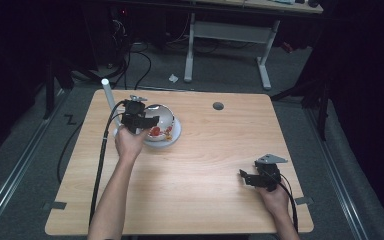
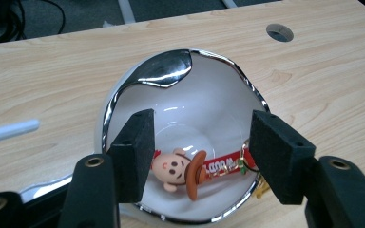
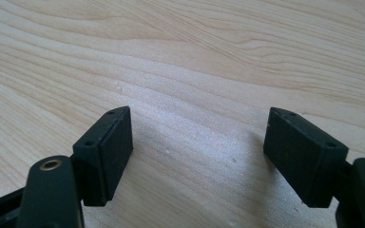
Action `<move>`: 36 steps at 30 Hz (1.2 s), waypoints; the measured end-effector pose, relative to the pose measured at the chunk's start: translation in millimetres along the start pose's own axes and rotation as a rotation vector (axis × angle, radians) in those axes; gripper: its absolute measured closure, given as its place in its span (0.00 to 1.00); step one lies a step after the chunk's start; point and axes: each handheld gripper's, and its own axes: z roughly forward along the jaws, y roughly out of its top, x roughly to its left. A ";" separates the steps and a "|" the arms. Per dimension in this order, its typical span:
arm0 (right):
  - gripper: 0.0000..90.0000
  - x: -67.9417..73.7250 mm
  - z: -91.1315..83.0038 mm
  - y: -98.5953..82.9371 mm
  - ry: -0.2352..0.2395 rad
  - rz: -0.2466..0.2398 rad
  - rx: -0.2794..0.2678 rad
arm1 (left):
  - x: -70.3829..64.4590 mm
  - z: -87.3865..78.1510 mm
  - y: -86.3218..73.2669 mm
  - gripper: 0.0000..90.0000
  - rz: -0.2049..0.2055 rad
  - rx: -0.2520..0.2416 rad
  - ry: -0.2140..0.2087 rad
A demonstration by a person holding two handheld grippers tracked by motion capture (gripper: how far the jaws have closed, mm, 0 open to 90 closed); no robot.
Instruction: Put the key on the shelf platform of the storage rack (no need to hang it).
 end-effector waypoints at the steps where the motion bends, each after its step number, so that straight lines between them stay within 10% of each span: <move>1: 0.28 0.0 0.0 0.0 0.000 0.000 0.000 | 0.8 -2.3 -0.7 0.46 -0.006 -0.002 -0.008; 14: 0.28 0.0 0.0 0.0 0.000 0.000 0.000 | -8.2 -28.5 -0.7 0.42 0.045 -0.041 0.008; 36: 0.28 0.0 0.0 0.0 0.000 0.000 0.000 | 3.3 -64.2 -36.0 0.41 -0.015 -0.081 0.013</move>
